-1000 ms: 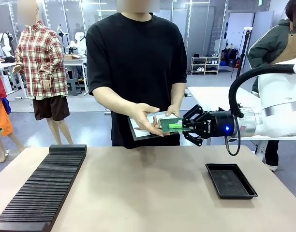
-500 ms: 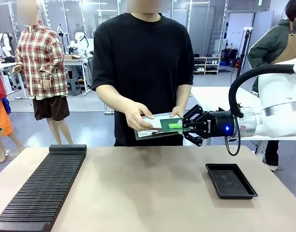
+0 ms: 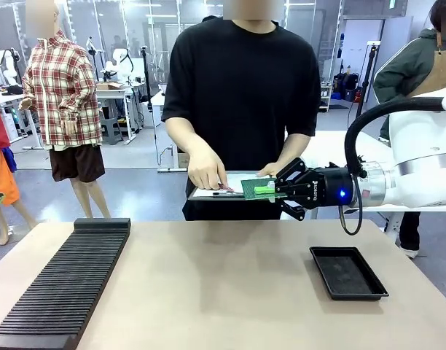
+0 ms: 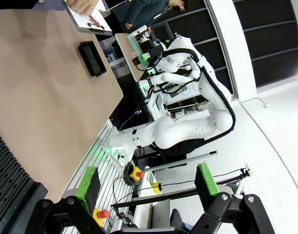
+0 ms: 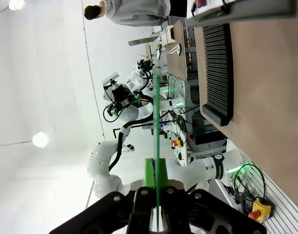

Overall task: Inspect the PCB.
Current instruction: Place the Blank PCB in the ESD tray.

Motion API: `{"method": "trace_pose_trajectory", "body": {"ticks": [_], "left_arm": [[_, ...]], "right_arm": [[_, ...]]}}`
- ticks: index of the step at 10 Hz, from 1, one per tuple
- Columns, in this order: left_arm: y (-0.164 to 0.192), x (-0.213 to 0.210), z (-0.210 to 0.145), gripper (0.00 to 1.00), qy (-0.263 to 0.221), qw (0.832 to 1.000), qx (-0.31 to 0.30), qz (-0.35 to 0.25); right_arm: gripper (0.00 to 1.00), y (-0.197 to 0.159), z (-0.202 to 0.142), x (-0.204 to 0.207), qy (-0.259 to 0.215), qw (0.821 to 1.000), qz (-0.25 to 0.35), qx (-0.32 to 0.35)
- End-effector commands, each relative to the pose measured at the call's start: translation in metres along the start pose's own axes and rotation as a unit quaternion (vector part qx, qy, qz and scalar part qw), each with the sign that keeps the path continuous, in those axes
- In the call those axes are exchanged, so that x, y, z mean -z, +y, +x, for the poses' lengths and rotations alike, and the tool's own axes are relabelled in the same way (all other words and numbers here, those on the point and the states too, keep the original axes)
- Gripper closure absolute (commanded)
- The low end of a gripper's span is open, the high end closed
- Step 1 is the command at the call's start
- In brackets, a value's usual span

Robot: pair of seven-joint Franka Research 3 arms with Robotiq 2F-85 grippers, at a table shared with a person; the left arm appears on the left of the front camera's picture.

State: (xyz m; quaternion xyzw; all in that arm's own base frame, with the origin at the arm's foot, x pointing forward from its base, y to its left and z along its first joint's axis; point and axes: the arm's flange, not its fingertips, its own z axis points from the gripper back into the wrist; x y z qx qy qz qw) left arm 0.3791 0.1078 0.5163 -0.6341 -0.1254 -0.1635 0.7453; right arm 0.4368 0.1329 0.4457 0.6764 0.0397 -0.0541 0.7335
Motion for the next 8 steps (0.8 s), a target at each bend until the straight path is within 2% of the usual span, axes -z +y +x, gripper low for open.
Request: {"method": "trace_pose_trajectory", "body": {"ticks": [1,2,4,5,6,8], "left_arm": [[-0.003,-0.002,0.003,0.0,0.005,1.0,0.001,-0.004],[-0.003,-0.002,0.003,0.0,0.005,1.0,0.001,-0.004],[-0.003,-0.002,0.003,0.0,0.005,1.0,0.001,-0.004],[-0.003,-0.002,0.003,0.0,0.005,1.0,0.001,-0.004],[-0.003,-0.002,0.003,0.0,0.005,1.0,0.001,-0.004],[-0.003,-0.002,0.003,0.0,0.005,1.0,0.001,-0.004]], "right_arm": [[0.97,0.007,-0.009,-0.007,-0.003,0.998,-0.049,-0.048],[0.97,0.012,-0.016,-0.016,-0.007,0.993,-0.096,-0.067],[0.97,0.015,-0.028,-0.042,-0.027,0.971,-0.209,-0.108],[0.97,0.01,-0.028,-0.053,-0.025,0.968,-0.228,-0.105],[0.97,-0.002,-0.022,-0.063,-0.04,0.952,-0.282,-0.11],[0.97,-0.021,-0.013,-0.086,-0.064,0.938,-0.313,-0.132]]}}
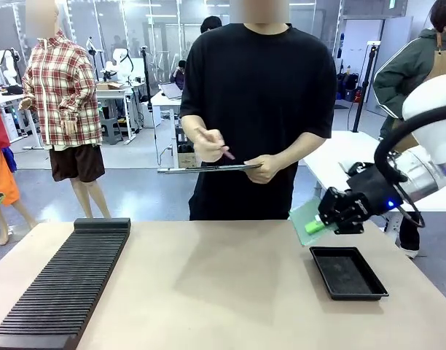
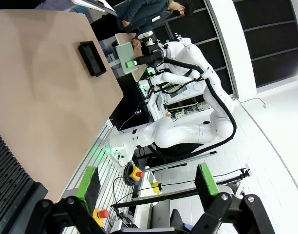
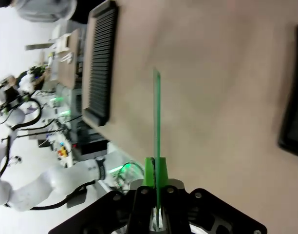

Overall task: Inspect the PCB.
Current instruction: Place the Blank PCB in the ESD tray.

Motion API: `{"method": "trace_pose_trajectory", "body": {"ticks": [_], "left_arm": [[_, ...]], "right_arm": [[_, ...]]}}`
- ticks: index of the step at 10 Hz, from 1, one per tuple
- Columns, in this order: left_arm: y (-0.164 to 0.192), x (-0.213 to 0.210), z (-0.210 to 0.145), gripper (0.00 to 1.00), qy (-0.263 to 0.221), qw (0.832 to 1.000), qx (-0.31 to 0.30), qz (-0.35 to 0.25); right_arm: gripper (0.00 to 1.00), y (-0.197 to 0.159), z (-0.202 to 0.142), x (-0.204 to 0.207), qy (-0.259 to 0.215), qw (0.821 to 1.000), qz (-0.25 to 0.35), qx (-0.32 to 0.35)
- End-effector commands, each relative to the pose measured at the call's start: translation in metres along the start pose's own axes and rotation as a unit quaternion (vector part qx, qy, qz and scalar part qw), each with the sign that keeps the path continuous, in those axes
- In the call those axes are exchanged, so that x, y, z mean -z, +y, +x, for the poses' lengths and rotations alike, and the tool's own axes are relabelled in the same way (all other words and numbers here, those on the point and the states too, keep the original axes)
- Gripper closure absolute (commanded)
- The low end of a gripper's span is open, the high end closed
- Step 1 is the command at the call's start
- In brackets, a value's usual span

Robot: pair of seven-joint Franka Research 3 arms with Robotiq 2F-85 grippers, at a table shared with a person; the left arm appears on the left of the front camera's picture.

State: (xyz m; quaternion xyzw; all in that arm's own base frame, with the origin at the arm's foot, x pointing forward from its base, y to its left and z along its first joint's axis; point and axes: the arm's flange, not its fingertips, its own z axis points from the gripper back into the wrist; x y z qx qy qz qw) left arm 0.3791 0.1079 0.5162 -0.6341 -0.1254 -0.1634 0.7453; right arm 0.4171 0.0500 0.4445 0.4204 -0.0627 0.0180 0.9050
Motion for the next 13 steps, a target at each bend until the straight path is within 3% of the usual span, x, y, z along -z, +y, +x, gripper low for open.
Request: {"method": "trace_pose_trajectory", "body": {"ticks": [1,6,13], "left_arm": [[-0.003,-0.002,0.004,0.0,0.005,1.0,0.001,-0.004],[-0.003,-0.002,0.004,0.0,0.005,1.0,0.001,-0.004],[-0.003,-0.002,0.004,0.0,0.005,1.0,0.001,-0.004]], "right_arm": [[0.97,-0.027,0.002,0.0,-0.024,0.999,-0.036,-0.006],[0.97,-0.089,0.014,-0.012,0.026,0.998,-0.053,-0.016],[0.97,-0.15,0.056,0.014,0.0,0.997,-0.077,-0.01]]}}
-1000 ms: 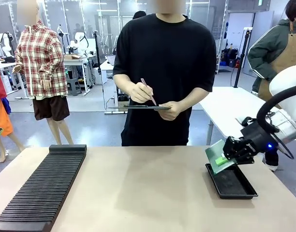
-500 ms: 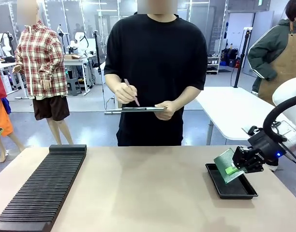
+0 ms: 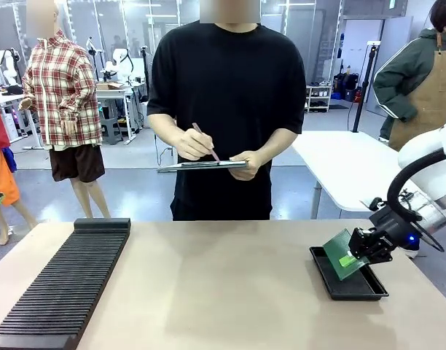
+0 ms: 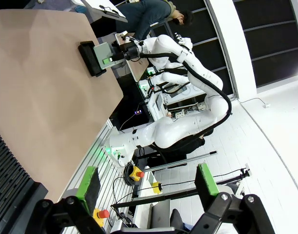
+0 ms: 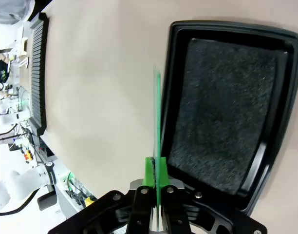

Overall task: Inspect the PCB.
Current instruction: Place the Blank PCB in the ESD tray.

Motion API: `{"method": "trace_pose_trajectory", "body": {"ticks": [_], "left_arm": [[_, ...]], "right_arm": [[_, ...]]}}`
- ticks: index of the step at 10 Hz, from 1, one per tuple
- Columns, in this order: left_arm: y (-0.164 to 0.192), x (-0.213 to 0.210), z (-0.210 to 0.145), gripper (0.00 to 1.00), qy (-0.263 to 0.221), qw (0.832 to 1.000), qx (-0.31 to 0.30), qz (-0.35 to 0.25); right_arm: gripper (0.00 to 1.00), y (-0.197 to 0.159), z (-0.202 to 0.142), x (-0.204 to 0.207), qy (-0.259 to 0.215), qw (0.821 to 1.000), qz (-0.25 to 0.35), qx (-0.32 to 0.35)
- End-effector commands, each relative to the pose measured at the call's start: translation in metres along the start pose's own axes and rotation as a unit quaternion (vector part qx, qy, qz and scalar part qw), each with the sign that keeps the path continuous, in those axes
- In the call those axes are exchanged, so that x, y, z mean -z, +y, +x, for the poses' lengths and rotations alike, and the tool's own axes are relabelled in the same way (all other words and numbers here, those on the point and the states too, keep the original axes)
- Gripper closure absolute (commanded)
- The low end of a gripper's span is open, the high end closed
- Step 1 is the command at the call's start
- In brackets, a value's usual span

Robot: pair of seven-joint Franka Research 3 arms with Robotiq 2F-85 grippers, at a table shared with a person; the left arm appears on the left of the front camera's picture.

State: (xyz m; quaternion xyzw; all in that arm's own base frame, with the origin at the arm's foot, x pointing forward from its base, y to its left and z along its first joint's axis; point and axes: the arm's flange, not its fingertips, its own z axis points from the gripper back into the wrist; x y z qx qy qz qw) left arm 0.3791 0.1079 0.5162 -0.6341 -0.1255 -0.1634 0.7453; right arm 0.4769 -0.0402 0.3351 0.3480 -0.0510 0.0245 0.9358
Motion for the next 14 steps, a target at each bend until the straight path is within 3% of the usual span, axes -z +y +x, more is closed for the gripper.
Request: {"method": "trace_pose_trajectory", "body": {"ticks": [1,6,7,8,9,10,11,12,14], "left_arm": [[-0.003,-0.002,0.004,0.0,0.005,1.0,0.001,-0.004],[-0.003,-0.002,0.004,0.0,0.005,1.0,0.001,-0.004],[-0.003,-0.002,0.004,0.0,0.005,1.0,0.001,-0.004],[-0.003,-0.002,0.004,0.0,0.005,1.0,0.001,-0.004],[-0.003,-0.002,0.004,0.0,0.005,1.0,0.001,-0.004],[-0.003,-0.002,0.004,0.0,0.005,1.0,0.001,-0.004],[-0.003,-0.002,0.004,0.0,0.005,1.0,0.001,-0.004],[-0.003,-0.002,0.004,0.0,0.005,1.0,0.001,-0.004],[-0.003,-0.002,0.004,0.0,0.005,1.0,0.001,-0.004]], "right_arm": [[0.97,-0.007,0.012,0.015,-0.015,1.0,-0.008,0.002],[0.97,-0.013,0.019,0.041,-0.011,0.999,-0.016,0.029],[0.89,-0.013,0.018,0.041,-0.009,0.999,-0.019,0.03],[0.66,-0.012,0.016,0.042,-0.011,0.999,-0.024,0.029],[0.56,-0.01,0.015,0.041,-0.016,0.999,-0.033,0.03],[0.33,-0.009,0.014,0.039,-0.022,0.998,-0.04,0.035],[0.23,-0.006,0.012,0.036,-0.028,0.998,-0.051,0.035],[0.01,-0.001,0.007,0.032,-0.035,0.996,-0.076,0.028],[0.0,0.013,-0.005,0.022,-0.048,0.992,-0.116,0.033]]}}
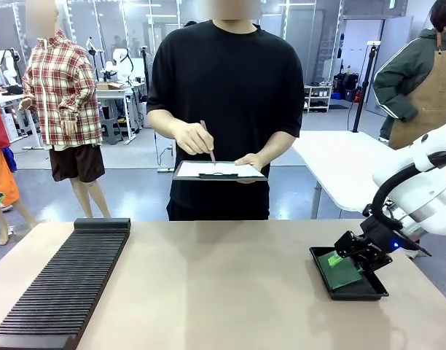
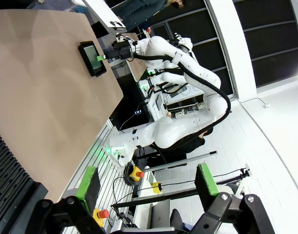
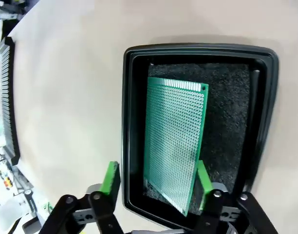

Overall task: Inspect the PCB.
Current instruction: Place the Blank PCB in the ESD tray.

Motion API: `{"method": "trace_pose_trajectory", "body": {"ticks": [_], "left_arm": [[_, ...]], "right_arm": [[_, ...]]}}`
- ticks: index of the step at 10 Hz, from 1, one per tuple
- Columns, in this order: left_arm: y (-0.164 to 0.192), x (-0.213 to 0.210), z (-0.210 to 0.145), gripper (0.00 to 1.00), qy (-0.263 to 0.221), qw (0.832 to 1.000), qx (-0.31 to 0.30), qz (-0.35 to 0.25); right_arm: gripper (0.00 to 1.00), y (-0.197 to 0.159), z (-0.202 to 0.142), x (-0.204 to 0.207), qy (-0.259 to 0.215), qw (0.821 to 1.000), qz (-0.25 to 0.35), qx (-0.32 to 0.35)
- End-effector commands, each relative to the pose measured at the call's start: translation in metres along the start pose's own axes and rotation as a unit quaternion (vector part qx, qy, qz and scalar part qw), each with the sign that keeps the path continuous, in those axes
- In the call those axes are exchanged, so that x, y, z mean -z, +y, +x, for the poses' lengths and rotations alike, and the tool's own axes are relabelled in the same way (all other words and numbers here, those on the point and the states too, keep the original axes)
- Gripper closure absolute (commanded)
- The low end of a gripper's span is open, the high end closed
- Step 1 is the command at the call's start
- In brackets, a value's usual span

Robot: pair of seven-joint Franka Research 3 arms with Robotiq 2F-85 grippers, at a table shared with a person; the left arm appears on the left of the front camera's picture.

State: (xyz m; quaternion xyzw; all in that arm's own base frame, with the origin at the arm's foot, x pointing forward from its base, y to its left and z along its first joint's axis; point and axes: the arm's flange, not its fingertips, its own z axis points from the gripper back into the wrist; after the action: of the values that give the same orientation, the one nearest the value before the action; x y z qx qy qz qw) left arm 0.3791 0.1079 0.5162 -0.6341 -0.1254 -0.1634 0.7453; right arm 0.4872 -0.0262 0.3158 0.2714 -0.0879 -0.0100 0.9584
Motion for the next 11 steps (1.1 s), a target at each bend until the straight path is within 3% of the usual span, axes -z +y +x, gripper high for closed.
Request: {"method": "trace_pose_trajectory", "body": {"ticks": [1,2,4,11], "left_arm": [[-0.003,-0.002,0.004,0.0,0.005,1.0,0.001,-0.004],[-0.003,-0.002,0.004,0.0,0.005,1.0,0.001,-0.004],[-0.003,-0.002,0.004,0.0,0.005,1.0,0.001,-0.004],[-0.003,-0.002,0.004,0.0,0.005,1.0,0.001,-0.004]], "right_arm": [[0.0,0.02,-0.015,-0.012,-0.012,0.998,-0.066,0.022],[0.04,0.025,-0.017,-0.018,-0.016,0.995,-0.098,0.032],[0.0,0.027,-0.02,-0.028,-0.024,0.991,-0.123,0.048],[0.0,0.018,-0.016,-0.025,-0.027,0.994,-0.1,0.027]]}}
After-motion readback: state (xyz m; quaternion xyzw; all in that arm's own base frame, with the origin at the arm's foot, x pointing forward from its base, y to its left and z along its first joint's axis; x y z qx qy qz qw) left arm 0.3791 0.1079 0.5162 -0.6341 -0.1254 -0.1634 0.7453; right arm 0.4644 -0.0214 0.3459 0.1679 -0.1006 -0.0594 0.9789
